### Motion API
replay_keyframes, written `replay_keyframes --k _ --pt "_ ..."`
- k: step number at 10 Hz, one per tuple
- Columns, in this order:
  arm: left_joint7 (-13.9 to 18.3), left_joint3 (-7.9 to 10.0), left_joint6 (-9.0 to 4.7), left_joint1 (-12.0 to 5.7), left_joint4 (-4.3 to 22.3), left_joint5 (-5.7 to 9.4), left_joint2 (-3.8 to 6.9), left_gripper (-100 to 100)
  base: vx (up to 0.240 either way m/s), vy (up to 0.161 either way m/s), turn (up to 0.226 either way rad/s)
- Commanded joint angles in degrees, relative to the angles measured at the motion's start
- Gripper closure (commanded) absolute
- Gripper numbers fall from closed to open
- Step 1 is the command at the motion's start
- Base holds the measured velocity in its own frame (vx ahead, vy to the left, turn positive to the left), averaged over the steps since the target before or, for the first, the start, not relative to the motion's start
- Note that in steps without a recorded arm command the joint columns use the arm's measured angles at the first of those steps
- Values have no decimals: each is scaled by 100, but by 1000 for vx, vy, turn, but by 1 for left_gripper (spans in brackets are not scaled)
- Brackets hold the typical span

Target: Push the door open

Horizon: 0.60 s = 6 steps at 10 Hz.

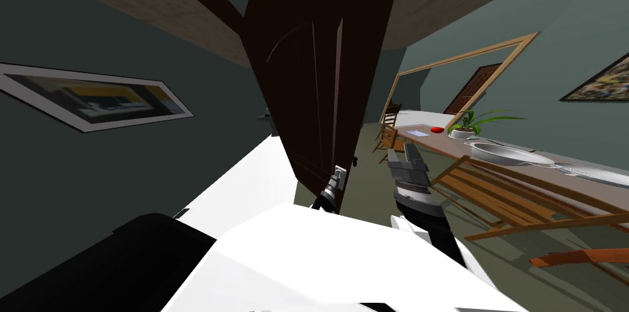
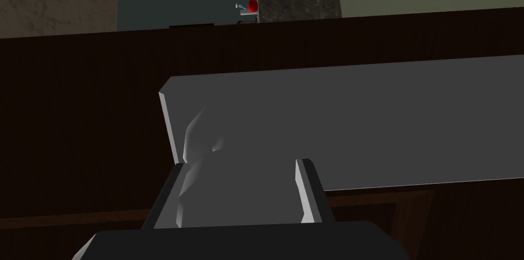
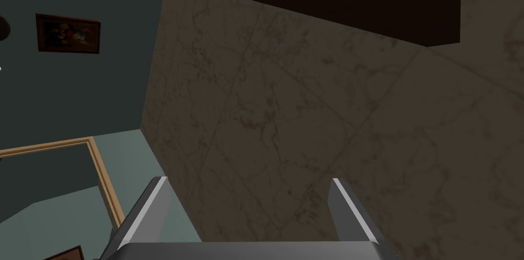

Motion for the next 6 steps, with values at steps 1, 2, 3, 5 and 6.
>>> replay_keyframes --k 1,2,3,5,6 --pt "6 132 2 13 -25 30 179 100 127 -168 84" --pt "3 198 5 8 -29 43 222 100 102 -194 108" --pt "0 270 8 3 -33 58 247 100 92 -212 114" --pt "-7 420 13 -8 -43 87 226 100 119 -197 106" --pt "-10 492 16 -13 -47 102 179 100 134 -176 82"
